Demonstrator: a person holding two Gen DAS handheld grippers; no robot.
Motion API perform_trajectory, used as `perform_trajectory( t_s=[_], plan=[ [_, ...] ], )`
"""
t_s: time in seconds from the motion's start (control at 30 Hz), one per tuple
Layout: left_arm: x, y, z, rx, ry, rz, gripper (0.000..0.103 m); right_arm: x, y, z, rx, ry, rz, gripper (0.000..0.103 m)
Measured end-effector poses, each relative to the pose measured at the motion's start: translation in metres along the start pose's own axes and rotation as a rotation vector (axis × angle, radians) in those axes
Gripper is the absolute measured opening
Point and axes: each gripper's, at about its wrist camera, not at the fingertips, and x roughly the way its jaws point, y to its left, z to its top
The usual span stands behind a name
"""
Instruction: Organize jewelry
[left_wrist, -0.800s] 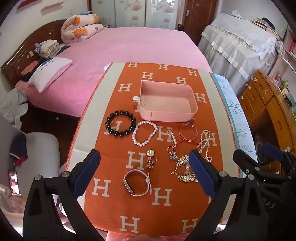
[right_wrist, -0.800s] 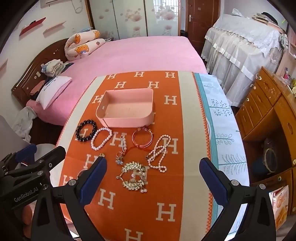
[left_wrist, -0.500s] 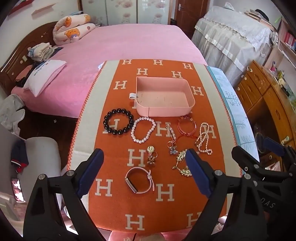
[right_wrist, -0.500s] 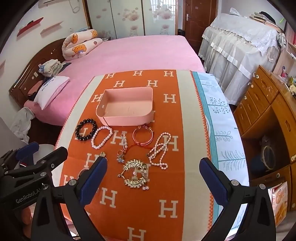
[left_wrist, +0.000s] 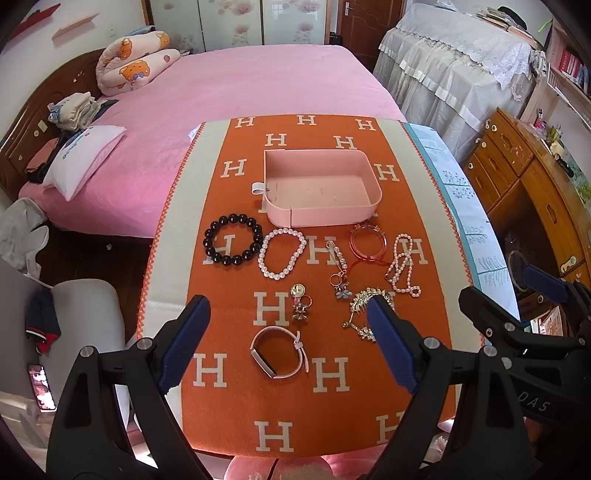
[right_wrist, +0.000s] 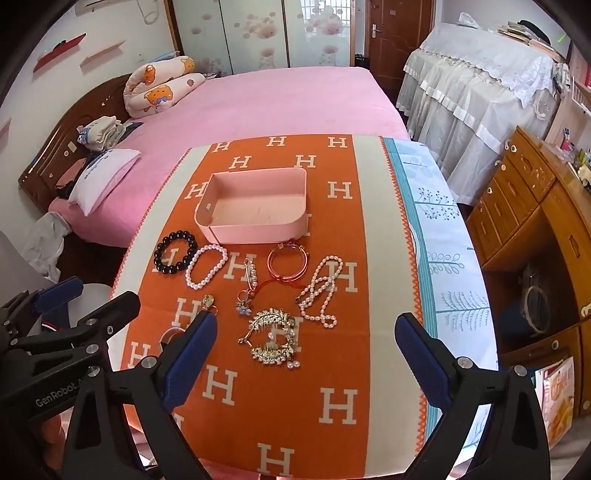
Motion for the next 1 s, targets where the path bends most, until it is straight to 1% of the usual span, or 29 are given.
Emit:
perform_trajectory(
  t_s=[0.1, 0.13, 0.37, 0.5, 1.0],
  plan=[
    [0.0, -0.001, -0.004, -0.002, 0.001, 0.004, 0.085, -0.004, 0.0, -0.002, -0.012, -0.008, 0.003, 0.096],
    [-0.003, -0.005, 0.003, -0.001, 0.003, 0.007, 0.085, -0.005, 0.0, -0.003, -0.015, -0.008, 0.004, 0.095],
    [-0.01, -0.006, -0.003, -0.01, 0.003, 0.003, 0.085, -0.008, -0.002, -0.005, -0.024, -0.005, 0.012, 0.093],
    [-0.01, -0.007, -0.004, -0.015, 0.008, 0.003, 0.085, -0.012, 0.002, -0.007, -0.043, -0.009, 0.019, 0.09],
    [-0.018, -0.005, -0.011, -0.018, -0.006, -0.001, 0.085, -0.024, 0.013, -0.015, -0.05, -0.022, 0.021, 0.087]
  ],
)
